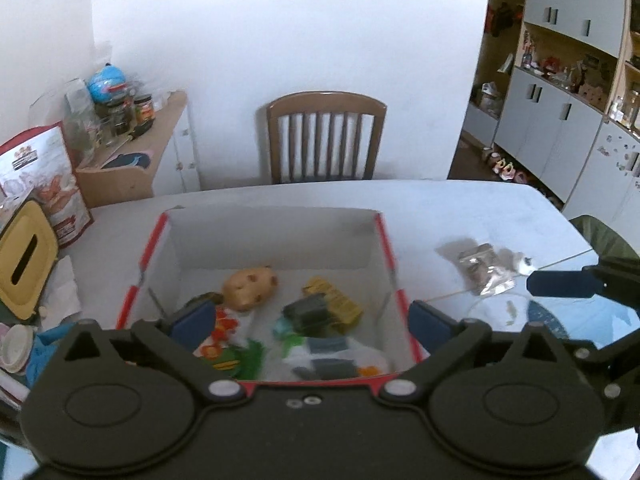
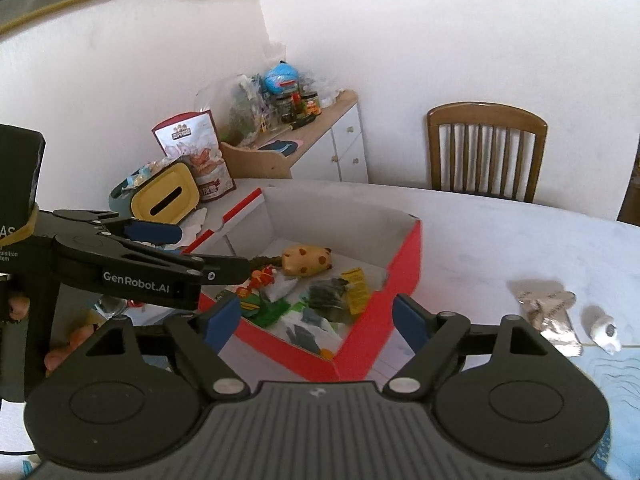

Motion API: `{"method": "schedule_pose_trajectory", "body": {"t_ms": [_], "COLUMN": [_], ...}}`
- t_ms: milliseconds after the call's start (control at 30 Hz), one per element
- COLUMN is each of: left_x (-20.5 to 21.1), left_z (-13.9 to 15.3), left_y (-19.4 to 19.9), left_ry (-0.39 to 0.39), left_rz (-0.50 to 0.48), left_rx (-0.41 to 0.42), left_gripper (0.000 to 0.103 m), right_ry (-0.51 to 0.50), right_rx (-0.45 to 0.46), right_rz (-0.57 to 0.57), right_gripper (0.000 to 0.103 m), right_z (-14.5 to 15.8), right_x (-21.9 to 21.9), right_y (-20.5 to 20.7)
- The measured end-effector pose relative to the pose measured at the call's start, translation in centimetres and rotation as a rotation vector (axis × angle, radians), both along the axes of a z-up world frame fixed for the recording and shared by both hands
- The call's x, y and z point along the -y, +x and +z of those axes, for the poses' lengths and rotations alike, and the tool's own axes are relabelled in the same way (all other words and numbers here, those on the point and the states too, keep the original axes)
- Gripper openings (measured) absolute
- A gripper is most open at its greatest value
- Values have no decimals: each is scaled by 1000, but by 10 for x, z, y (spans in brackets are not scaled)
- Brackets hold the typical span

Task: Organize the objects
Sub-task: 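Withdraw both tools from the box toward silver foil bag and tooth plush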

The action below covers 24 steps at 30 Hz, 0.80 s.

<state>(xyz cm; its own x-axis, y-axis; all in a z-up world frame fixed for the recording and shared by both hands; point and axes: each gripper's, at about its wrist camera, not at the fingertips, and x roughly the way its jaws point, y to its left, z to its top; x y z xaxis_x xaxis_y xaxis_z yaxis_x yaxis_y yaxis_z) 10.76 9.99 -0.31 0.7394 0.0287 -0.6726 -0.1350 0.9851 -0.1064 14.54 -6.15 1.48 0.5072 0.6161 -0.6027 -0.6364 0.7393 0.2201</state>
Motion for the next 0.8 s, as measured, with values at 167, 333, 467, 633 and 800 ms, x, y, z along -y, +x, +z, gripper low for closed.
{"method": "schedule_pose_trajectory", "body": {"t_ms": [167, 333, 467, 633, 800], "left_x": [38, 75, 105, 140, 166], "left_z": [2, -3, -9, -14, -20], "left_y": [9, 22, 37, 60, 87], "left_ry": [-6, -25, -34, -42, -49], "left_rz": [-33, -60, -72, -87, -77], "left_rx": [16, 9, -1, -13, -21], "left_gripper": [103, 103, 103, 103, 103], "right_ry": [9, 5, -18, -42, -53], "right_rx": [10, -3, -7, -17, -23], "right_rz": [-30, -65, -93, -146, -185], "right_gripper": [85, 85, 85, 85, 85], "right_z": [1, -7, -16, -28, -41], "right_x": [37, 80, 117, 160, 198], "right_y": [1, 8, 17, 35, 58]}}
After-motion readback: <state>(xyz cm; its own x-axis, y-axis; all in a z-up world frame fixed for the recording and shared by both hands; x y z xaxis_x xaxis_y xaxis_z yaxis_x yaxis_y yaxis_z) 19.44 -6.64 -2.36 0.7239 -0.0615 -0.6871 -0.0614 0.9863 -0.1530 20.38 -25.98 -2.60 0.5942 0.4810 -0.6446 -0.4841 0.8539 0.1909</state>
